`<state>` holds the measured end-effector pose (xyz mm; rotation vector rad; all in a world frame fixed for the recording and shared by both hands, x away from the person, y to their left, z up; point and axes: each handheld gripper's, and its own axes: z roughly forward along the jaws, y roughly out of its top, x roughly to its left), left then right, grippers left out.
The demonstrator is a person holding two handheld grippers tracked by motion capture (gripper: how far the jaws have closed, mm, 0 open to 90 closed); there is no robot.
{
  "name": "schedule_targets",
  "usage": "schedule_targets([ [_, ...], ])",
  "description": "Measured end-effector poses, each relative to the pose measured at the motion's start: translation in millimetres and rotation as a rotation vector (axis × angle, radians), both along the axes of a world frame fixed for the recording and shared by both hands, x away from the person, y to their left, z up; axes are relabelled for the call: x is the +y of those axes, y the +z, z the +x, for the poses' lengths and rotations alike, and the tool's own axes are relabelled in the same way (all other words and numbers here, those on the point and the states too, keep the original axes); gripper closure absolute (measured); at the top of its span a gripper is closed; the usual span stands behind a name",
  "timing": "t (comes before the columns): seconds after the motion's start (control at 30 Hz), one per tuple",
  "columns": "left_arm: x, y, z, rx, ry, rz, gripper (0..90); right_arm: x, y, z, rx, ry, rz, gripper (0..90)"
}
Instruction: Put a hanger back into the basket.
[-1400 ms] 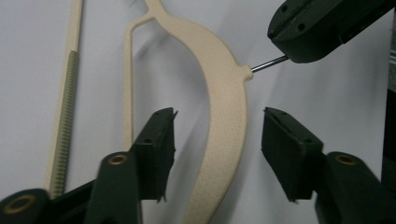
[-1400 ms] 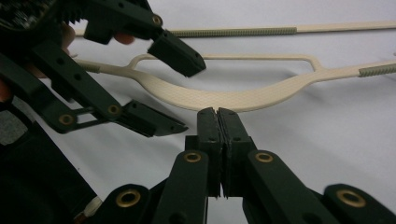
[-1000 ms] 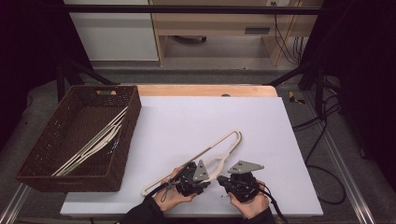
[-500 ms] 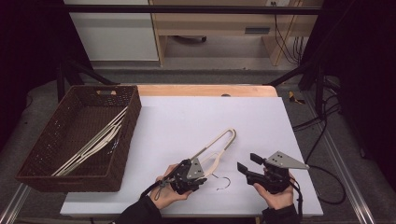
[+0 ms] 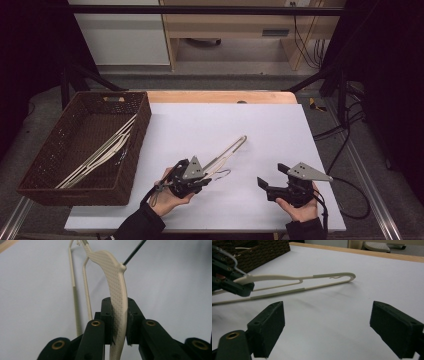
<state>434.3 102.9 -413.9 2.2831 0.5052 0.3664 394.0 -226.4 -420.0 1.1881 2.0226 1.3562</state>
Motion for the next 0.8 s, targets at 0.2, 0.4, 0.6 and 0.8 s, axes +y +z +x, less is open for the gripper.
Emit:
schedule_targets([
  [0.2,17.3,8.4,8.3,-0.004,0.074,-0.048,81.8,-2.1,-1.5,1.0,0.007,0.006,0.001,10.6],
  [0.4,34.1,13.2,17.1,-0.028,0.148,-0.069,84.9,-5.4,-3.0,1.9,0.017,-0.006,0.011,10.0],
  [0.6,50.7,16.5,23.1,-0.018,0.189,-0.099,85.6,-6.0,-3.6,1.7,0.018,-0.005,0.012,9.8],
  [0.8,61.5,28.7,20.1,-0.033,0.197,-0.140,85.6,-7.7,-2.9,0.8,0.012,0.006,0.021,9.2],
])
